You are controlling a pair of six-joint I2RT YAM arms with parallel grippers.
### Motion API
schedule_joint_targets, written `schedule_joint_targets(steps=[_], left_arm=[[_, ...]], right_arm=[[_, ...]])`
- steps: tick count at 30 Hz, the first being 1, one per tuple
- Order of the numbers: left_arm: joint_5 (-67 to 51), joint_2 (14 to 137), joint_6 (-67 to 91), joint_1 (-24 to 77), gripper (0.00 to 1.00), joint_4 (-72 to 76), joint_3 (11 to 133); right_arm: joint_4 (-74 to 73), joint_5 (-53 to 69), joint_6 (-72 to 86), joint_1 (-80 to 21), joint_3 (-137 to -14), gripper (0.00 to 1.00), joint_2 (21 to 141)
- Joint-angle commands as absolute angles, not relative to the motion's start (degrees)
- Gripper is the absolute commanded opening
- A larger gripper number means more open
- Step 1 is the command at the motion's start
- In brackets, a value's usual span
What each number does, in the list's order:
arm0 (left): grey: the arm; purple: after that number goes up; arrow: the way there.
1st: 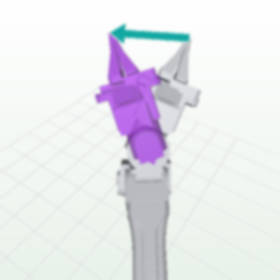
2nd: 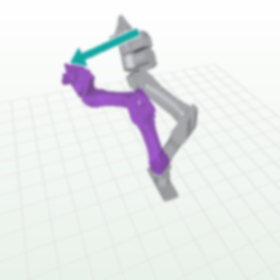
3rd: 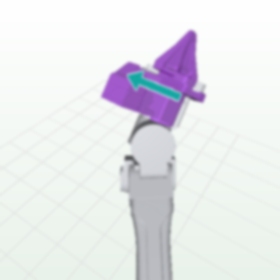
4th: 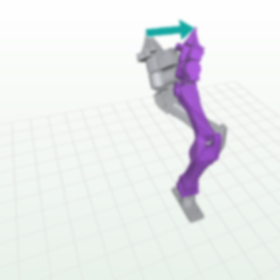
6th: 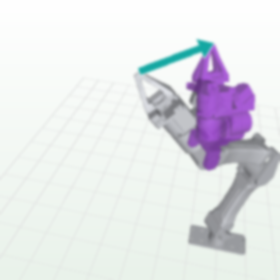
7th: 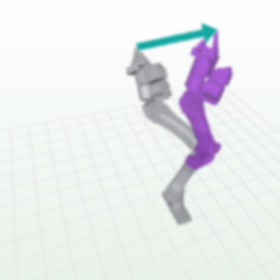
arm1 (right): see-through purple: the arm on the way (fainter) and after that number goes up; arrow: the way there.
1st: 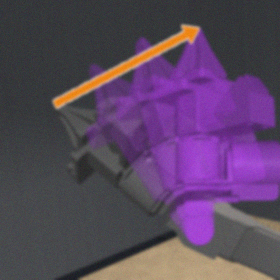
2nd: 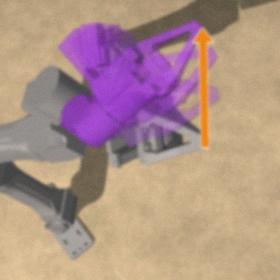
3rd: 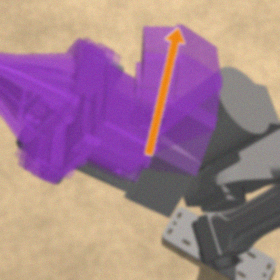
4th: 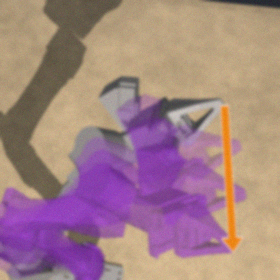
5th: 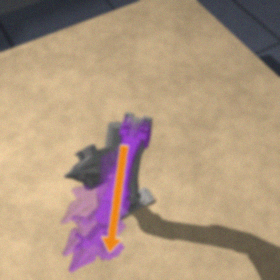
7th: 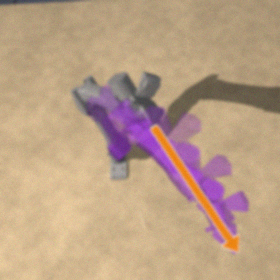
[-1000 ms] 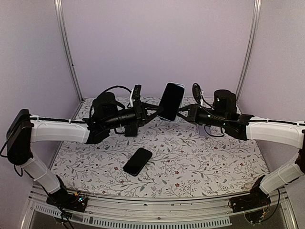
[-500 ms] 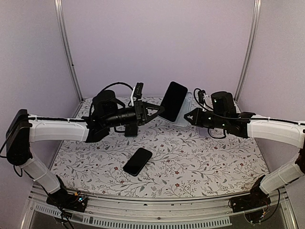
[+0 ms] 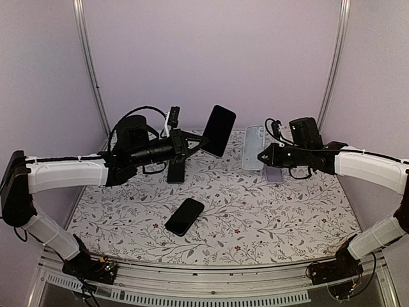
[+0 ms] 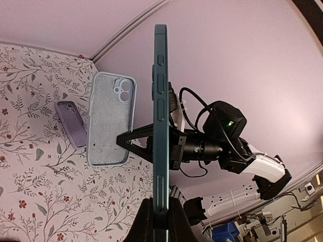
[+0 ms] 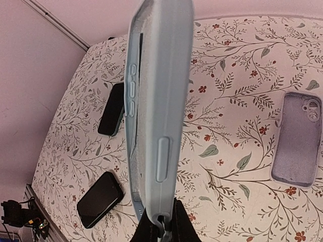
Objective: Take the phone out of the phone case
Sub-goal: Place the phone case at the center of the board.
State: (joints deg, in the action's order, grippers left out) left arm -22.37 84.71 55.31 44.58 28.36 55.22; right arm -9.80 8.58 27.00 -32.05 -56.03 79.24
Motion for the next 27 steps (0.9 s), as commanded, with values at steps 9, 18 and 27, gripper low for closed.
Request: schedule_joint_targets(steps=[9,18,27], left_arm=[[-21.8,80.8,53.1,41.1,0.00,25.9,54.1],[-21.2,76.5,52.4,39.8,0.00,24.6,50.3],[-20.6,73.0,51.4,38.6,0.00,22.0,47.6]], right_arm=[[-13.4,21.4,21.2,-23.6,-61.3,0.00,91.4],[-14.6,28.5,17.1,-17.6,-67.8,0.00,104.1],[-16.1,35.0,15.7,-16.3,-73.5,0.00,114.8]])
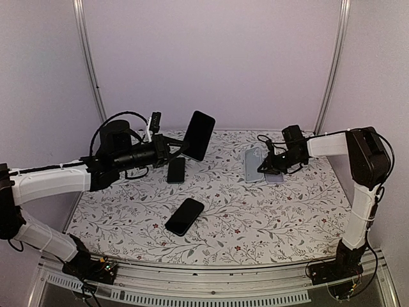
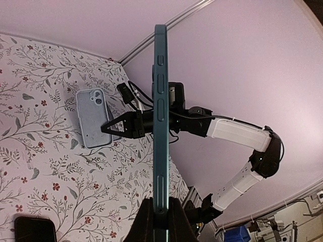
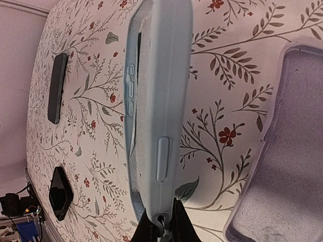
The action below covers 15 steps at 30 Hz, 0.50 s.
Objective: Take the phone out of the phone case
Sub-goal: Place the phone case at the center of the board.
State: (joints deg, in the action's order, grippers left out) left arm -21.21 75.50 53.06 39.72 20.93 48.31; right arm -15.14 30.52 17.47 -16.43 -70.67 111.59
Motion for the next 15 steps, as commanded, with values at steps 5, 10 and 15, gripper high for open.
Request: schedule_joint_targets(steps=[5,10,15], left_arm=[[-20.4,72.0,51.2,38.1,0.00,21.5,46.5],[-20.0,71.2,50.9,37.7,0.00,21.4,45.4],[-19.8,71.5,50.8,37.1,0.00,21.4,44.8]], right_arm=[[-17.7,34.6,15.8,-16.0,-75.7,0.00,118.2],[-21.9,30.0,15.1,-15.9,-77.6,0.17,119.6],[-24.4,26.7,14.1,-15.9,-78.7,0.39,118.4]])
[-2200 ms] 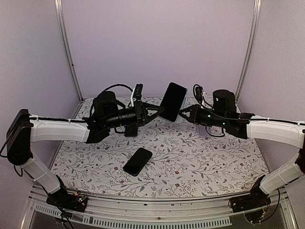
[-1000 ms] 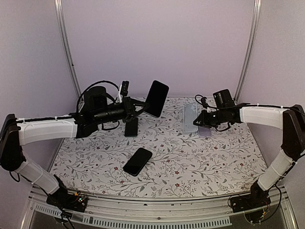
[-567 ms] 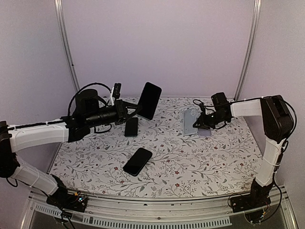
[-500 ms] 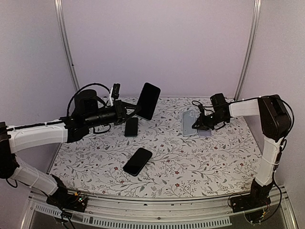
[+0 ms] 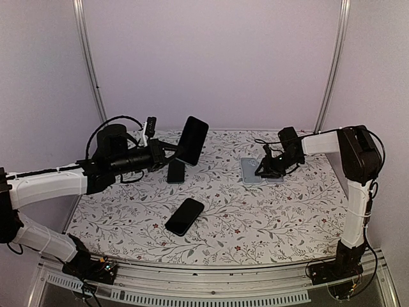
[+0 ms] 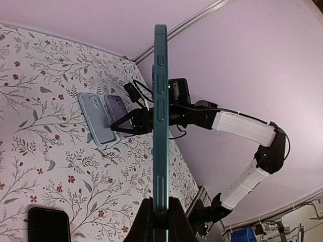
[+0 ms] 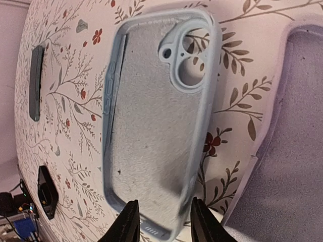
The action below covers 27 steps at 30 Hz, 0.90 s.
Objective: Take the phone out of the phone case
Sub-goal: Place the phone case at the center of the board, then place the phone at the center of the board.
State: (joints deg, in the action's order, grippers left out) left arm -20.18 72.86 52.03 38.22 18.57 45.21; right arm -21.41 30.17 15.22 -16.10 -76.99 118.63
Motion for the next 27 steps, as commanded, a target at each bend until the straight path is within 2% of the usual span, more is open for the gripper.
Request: schedule_joint_targets(steps=[1,13,19,27], left_arm=[[-19.9,71.6,50.8,36.9,0.00,21.4,44.7],[-15.5,71.2,51.8,33.1,0.00,17.5,43.5],[-14.7,71.9,51.0,29.9,0.00,16.1,42.0],[-16.5,74.2,47.6,22.3,0.00,13.3,41.3]], right_arm=[[-24.7,26.2,14.1,-15.8,-78.7,0.40,118.0],[-24.2,23.1,15.0,-17.3,-75.2,0.50,109.9],[-20.3,23.9,16.1,-19.2,-73.0,0.64,103.3],[-13.3,23.7,18.1,-20.1,-66.6,0.88,90.4]])
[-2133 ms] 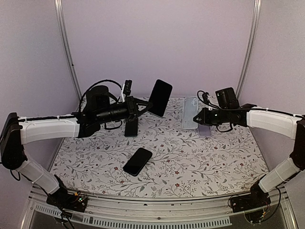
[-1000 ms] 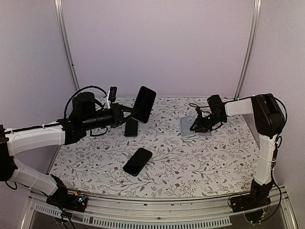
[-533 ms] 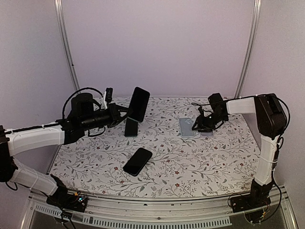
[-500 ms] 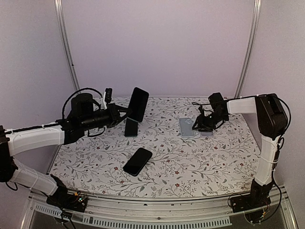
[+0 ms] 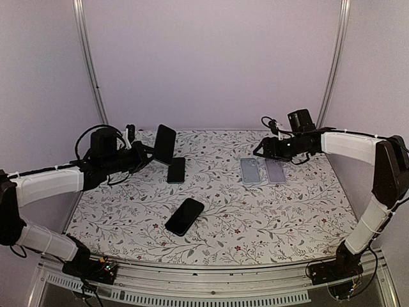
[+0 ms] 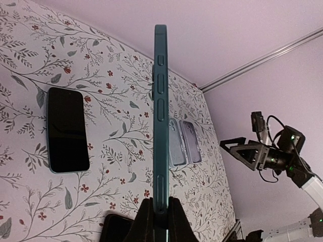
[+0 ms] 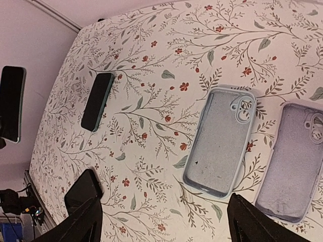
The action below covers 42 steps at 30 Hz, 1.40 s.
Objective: Take the phone out of the phone case
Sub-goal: Place the phone at the center of the board.
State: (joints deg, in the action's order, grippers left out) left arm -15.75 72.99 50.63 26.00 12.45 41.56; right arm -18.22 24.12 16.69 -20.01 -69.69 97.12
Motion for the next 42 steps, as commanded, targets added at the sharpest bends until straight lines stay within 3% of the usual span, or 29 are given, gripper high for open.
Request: schedule_joint_targets(steps=[1,5,15,42], left_arm=[[-17.5,74.6,47.6,21.1,0.00,13.3,41.2],[-22.0,78.3,47.0,17.5,0.00,13.9,41.9],[-31.0,89.6,46.7,12.0,0.00,14.8,45.5],[-32.4,106.5,47.3,8.4,0.00,18.2,48.9]], right_arm=[[-12.8,23.5,18.2,-20.0,-65.9,0.91,88.9],[-10.7,22.1,18.6,-20.1,-63.1,0.98,81.1],[-6.9,21.5,19.5,-20.1,-56.8,0.99,68.3],[-8.5,20.7,19.3,-20.1,-53.7,0.99,62.6]])
